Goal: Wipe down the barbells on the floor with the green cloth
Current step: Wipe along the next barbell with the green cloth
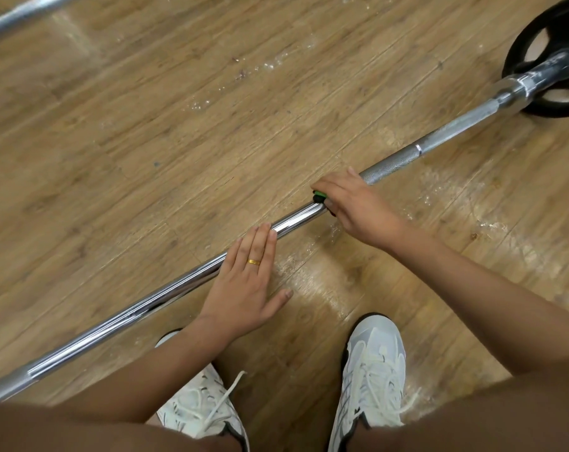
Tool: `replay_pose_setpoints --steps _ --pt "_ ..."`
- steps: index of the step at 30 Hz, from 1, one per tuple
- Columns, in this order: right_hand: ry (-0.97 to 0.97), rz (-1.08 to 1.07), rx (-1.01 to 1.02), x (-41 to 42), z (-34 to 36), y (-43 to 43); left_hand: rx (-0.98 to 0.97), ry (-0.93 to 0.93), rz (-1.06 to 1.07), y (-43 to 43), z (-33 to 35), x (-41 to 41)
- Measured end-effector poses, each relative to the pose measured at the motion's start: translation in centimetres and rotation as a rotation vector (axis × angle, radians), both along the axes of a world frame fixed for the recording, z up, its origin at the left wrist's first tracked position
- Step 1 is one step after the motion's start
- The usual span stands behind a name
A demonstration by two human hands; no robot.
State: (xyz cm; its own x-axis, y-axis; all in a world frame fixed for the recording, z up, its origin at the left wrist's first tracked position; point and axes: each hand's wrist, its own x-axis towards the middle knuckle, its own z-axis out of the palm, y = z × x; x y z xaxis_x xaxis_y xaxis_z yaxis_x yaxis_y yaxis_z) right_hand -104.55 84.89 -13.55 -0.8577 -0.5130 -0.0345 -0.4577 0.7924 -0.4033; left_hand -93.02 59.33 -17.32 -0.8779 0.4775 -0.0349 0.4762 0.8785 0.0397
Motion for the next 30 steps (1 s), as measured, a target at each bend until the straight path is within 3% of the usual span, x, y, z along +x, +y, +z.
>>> replay_pose_setpoints --steps 4,10,16,25,30 --pt "0.005 -0.182 -0.062 -1.2 0.2 0.4 -0.037 -0.003 0.014 -0.3 0.0 -1.0" --pt "0.019 -0.002 -0.028 -1.4 0.1 -1.4 -0.068 -0.007 0.039 -1.0 0.5 -2.5" --pt "0.06 -0.155 -0.048 -3.6 -0.4 -1.5 -0.058 -0.013 0.074 -1.4 0.8 -4.2" --pt "0.026 0.152 0.052 -6.9 -0.1 -1.8 -0.078 -0.047 0.075 -2.6 1.4 -6.4" --pt "0.08 0.007 -0.03 -6.7 -0.5 -3.6 -0.065 -0.044 0.093 -3.1 1.7 -7.7"
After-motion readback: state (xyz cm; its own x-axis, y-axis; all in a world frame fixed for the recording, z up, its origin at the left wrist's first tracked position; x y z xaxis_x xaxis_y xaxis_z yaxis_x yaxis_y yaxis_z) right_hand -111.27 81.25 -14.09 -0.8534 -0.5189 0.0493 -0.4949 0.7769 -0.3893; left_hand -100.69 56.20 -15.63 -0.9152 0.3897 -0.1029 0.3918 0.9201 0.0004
